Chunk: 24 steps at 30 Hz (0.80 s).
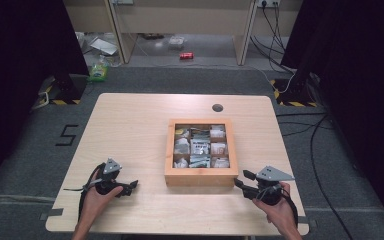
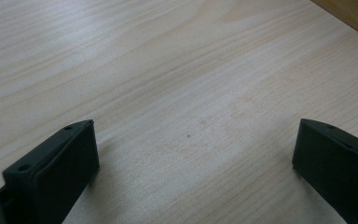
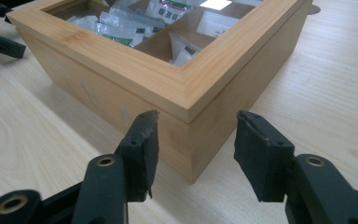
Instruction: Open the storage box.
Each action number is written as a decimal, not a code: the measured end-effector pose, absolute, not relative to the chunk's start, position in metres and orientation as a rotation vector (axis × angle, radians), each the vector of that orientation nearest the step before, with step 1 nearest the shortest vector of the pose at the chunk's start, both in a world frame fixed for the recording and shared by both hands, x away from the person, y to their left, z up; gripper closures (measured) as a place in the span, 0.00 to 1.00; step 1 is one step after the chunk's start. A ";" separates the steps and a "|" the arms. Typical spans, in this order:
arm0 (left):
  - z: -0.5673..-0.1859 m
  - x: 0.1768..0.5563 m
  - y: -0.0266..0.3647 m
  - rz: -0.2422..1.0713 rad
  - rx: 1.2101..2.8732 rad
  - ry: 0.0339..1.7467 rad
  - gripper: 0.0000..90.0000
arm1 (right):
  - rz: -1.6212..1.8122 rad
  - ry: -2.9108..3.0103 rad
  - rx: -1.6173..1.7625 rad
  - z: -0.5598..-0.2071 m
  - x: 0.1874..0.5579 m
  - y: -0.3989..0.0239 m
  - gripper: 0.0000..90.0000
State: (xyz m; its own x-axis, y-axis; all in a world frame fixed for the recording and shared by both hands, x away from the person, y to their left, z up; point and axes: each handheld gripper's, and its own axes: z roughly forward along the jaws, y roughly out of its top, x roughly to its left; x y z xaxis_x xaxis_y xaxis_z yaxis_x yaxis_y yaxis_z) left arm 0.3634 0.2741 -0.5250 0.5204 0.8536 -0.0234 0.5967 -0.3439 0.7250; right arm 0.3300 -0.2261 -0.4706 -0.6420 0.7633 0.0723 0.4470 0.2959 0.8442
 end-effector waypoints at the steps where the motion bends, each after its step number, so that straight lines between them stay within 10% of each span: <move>1: -0.525 0.363 0.274 0.476 2.070 1.176 0.00 | 1.281 2.226 1.093 -0.471 0.331 -0.225 0.57; 24: -0.525 0.363 0.274 0.476 2.070 1.176 0.00 | 1.290 2.246 1.078 -0.472 0.337 -0.212 0.59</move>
